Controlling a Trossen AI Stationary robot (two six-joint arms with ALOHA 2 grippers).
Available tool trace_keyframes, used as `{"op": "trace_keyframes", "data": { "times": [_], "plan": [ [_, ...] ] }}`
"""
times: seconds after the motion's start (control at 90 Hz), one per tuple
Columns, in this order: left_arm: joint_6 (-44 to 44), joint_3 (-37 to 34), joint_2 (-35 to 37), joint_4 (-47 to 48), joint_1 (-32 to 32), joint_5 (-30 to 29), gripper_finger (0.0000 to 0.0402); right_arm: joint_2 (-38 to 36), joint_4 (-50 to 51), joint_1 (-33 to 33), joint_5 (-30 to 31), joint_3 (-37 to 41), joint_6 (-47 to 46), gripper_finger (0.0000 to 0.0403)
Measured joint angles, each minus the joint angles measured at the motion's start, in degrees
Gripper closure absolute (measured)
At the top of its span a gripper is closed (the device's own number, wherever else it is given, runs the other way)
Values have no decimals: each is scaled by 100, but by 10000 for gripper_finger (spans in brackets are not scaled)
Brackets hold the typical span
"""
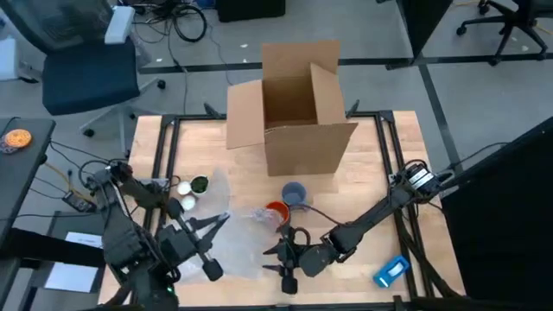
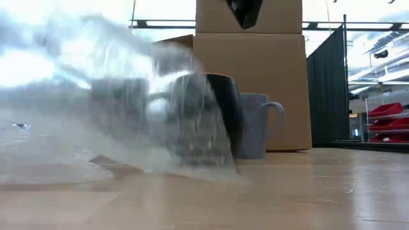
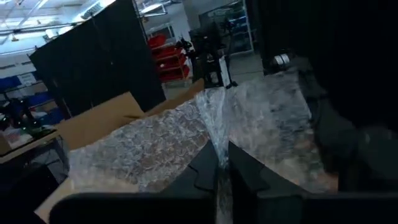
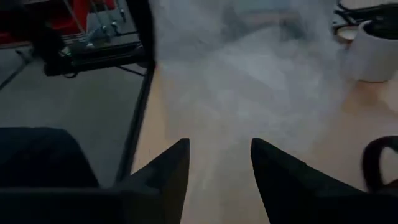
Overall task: Wrap mug
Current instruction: Wrap the black mug with the top bubble wrap
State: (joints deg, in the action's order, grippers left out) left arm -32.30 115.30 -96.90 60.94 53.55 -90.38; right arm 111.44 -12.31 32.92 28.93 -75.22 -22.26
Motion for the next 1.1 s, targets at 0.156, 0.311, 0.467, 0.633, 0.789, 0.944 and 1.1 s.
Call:
{"op": "trace_keyframes", "data": {
  "times": [0.156,0.311,0.467,0.633,0.789,0.944,1.1],
  "plan": [
    [1749,471,2,-1266,-147,314,402,0,78,-42,-3,1,0,257],
    [2625,545,4,-2127,-163,1552,402,0,719,-22,-3,2,-256,257],
    [2624,383,4,-1886,-41,2541,402,0,1066,2,-375,100,-724,257],
    [2478,106,-2,-1819,211,2948,402,54,308,6,-1189,530,-794,257],
    [2417,-213,-2,-1834,395,2830,402,210,87,-167,-1668,657,-1023,263],
    [2129,-559,-3,-1786,440,2827,402,182,-9,-319,-1724,631,-1044,274],
    [2003,-664,-7,-1784,433,2801,402,184,-390,-432,-1902,629,-1543,293]
  ]
}}
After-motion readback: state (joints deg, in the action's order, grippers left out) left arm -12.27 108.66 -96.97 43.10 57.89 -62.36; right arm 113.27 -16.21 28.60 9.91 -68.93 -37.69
